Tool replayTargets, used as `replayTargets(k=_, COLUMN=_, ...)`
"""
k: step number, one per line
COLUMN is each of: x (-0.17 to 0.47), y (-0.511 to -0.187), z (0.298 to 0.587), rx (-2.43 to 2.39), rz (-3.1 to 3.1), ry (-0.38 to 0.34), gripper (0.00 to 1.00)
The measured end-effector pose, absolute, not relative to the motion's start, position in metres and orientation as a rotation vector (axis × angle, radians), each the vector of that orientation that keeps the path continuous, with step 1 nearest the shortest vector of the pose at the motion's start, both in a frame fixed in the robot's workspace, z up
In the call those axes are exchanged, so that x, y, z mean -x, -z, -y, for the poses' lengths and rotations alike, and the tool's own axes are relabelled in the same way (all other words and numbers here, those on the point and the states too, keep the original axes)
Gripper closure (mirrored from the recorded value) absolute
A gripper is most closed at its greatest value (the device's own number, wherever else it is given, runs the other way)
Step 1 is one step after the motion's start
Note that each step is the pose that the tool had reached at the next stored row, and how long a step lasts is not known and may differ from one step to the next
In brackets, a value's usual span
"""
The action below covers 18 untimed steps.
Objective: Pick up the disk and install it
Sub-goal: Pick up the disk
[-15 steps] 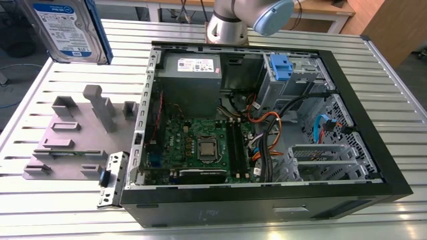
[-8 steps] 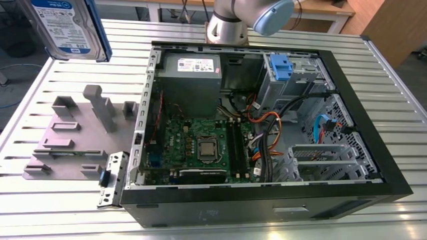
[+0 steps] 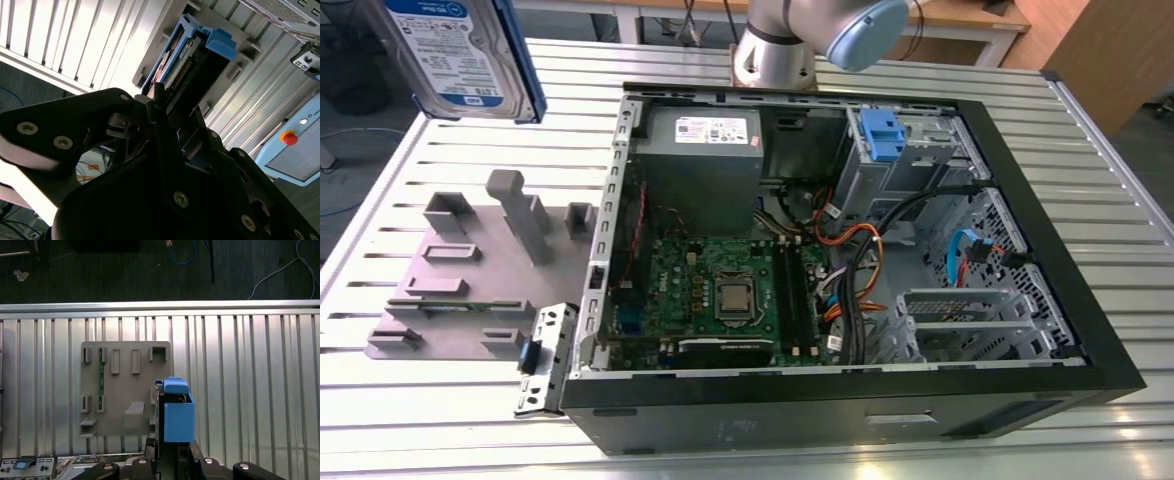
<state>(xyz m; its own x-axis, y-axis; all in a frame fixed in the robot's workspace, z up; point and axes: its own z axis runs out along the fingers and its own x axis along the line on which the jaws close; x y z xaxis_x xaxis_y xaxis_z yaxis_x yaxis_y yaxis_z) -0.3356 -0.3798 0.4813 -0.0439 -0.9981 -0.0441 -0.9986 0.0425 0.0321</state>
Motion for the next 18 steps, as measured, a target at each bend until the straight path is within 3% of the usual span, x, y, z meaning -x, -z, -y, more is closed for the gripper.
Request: replayTargets(k=18, x=0.311, y=-0.481, z=0.380, rx=2.165, rz=-2.261, ry=-0.084, gripper=0.65)
